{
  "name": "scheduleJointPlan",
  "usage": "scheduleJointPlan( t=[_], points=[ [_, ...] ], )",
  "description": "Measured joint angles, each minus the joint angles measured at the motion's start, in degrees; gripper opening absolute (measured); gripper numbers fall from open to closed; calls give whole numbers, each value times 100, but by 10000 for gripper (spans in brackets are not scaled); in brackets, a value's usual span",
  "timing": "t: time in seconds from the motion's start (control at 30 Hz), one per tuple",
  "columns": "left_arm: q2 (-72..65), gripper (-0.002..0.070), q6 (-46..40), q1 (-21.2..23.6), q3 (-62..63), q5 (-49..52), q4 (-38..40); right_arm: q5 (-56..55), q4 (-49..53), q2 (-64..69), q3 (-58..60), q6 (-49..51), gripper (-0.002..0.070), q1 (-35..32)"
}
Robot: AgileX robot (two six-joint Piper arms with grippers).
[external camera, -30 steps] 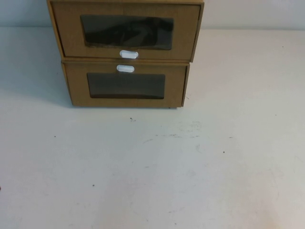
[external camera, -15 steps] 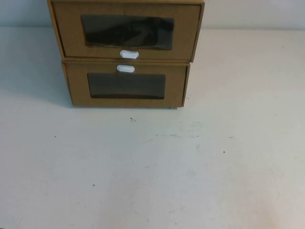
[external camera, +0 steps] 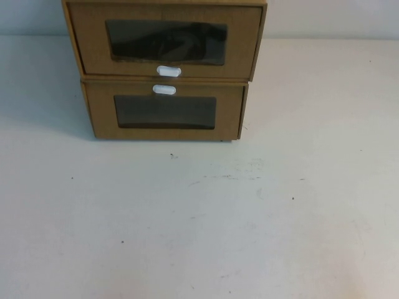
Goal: Close the shoe box
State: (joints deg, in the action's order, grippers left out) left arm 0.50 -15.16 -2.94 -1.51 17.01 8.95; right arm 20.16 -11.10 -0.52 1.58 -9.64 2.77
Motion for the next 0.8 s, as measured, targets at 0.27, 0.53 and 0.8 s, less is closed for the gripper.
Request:
scheduleJointPlan(
  t=[0.27, 0.53, 0.8],
  points=[
    [8, -2, 35, 0, 0, 376, -27, 0, 0, 0, 0, 0, -13, 0],
    [8, -2, 35, 4, 0, 376, -27, 0, 0, 0, 0, 0, -13, 0],
    [8, -2, 44, 4, 0, 376, -27, 0, 0, 0, 0, 0, -13, 0]
  ],
)
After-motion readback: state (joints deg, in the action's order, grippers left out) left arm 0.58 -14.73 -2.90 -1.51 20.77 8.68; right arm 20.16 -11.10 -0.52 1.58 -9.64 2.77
